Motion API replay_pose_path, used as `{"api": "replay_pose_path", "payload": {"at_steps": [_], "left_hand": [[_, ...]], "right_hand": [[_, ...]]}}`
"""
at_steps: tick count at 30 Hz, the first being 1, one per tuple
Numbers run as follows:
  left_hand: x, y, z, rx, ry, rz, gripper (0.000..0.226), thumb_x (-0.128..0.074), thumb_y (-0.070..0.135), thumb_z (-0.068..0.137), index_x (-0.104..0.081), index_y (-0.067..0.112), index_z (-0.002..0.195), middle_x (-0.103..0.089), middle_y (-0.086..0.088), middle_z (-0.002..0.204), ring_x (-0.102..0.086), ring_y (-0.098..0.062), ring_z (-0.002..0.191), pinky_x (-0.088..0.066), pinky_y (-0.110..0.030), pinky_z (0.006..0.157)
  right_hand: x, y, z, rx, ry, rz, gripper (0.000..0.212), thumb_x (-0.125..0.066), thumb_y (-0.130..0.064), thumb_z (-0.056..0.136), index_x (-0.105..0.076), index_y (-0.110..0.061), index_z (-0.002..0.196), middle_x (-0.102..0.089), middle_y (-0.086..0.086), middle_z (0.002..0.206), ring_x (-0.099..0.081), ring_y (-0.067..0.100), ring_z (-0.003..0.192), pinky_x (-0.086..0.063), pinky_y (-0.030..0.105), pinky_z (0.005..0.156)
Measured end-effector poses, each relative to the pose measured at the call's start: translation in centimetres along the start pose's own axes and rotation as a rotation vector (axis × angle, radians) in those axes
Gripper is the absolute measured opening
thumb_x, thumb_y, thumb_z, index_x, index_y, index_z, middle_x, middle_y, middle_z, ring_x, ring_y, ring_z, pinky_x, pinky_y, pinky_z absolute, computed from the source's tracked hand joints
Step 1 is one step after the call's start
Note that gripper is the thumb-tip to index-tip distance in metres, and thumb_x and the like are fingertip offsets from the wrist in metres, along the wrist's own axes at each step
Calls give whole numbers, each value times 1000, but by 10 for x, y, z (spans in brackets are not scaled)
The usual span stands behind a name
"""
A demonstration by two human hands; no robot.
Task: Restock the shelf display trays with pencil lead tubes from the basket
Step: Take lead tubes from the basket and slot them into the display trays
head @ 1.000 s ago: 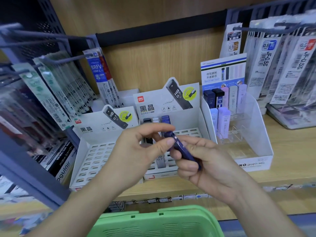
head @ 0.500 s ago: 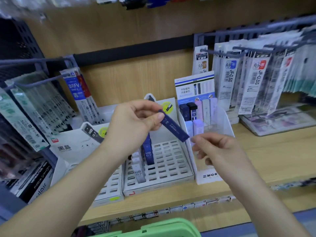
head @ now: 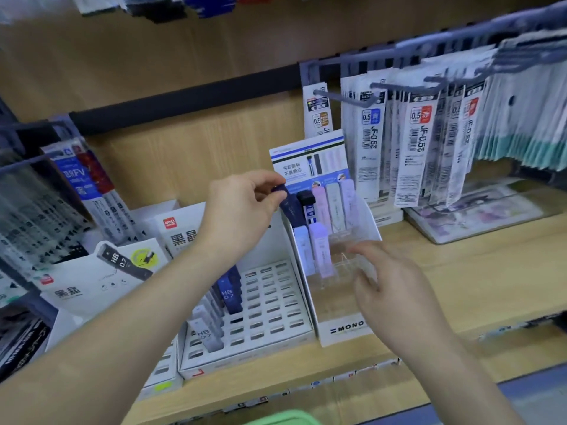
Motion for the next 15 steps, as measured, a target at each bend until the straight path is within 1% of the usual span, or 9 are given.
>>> {"api": "replay_pose_path", "payload": {"at_steps": [1,3,4,5,7,10,11,12,15], "left_hand": [[-2,2,1,-21,0,31,17,-70,16,86,-73,21,102,-66,15,81,-58,8,68,-51,-9,66],[-7,5,4,-58,-19,75,18,-70,19,86,-73,22,103,-68,10,84,-63,-2,76,-55,-25,77],[-11,6,6,-80,-41,117,19,-70,19,86,-73,21,105,-69,7,86,-65,-10,81,-56,-32,79],[-16,8,7,-104,-66,161,19,-69,19,86,-73,19,105,-69,4,89,-65,-15,84,-56,-35,79],[-23,10,10,-144,-92,207,20,-69,17,86,-73,16,105,-66,2,90,-63,-16,85,-55,-33,79],[-20,15,13,-175,-65,262,20,-72,17,84,-74,16,104,-58,9,85,-58,-11,82,-45,-18,78],[-20,14,15,-154,-80,266,19,-72,16,84,-74,16,103,-58,9,85,-58,-10,81,-46,-19,80],[-20,13,17,-132,-110,259,18,-71,15,85,-74,15,103,-59,9,86,-60,-11,82,-50,-23,81],[-27,20,17,-169,-203,259,17,-66,9,88,-73,9,104,-64,-1,92,-63,-19,87,-57,-36,76]], "right_hand": [[-5,-2,0,30,-26,-65,46,-57,-5,85,-63,-23,126,-59,-8,127,-48,21,115,-42,31,93],[-15,-7,0,83,-62,-154,47,-59,-8,82,-63,-22,126,-57,-4,130,-41,22,117,-41,34,96],[-19,-8,-1,94,-74,-173,45,-59,-9,81,-64,-21,124,-57,-2,130,-40,23,117,-43,36,96],[-23,-9,-1,88,-83,-183,44,-60,-10,81,-64,-21,124,-57,-1,131,-38,22,119,-45,38,95],[-27,-7,-2,63,-100,-192,44,-59,-12,83,-63,-23,125,-56,-1,133,-36,20,124,-47,40,93],[-30,-4,-1,51,-111,-199,46,-58,-13,86,-61,-24,130,-55,-1,137,-36,19,131,-46,39,97],[-29,-3,0,52,-109,-197,46,-58,-12,86,-61,-24,130,-56,-1,137,-37,19,131,-45,39,98],[-29,-3,0,56,-104,-194,45,-59,-12,85,-62,-23,129,-57,-1,136,-39,19,130,-45,38,98],[-26,-5,0,63,-92,-194,44,-60,-12,86,-62,-23,129,-58,-1,134,-41,18,129,-43,34,99]]}}
Point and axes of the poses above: each hand's wrist, its own z-axis towards the middle knuckle, its own x-axis out of the back of the hand, y = z × x, the point moved 10 cm from there along z, towards the middle knuckle
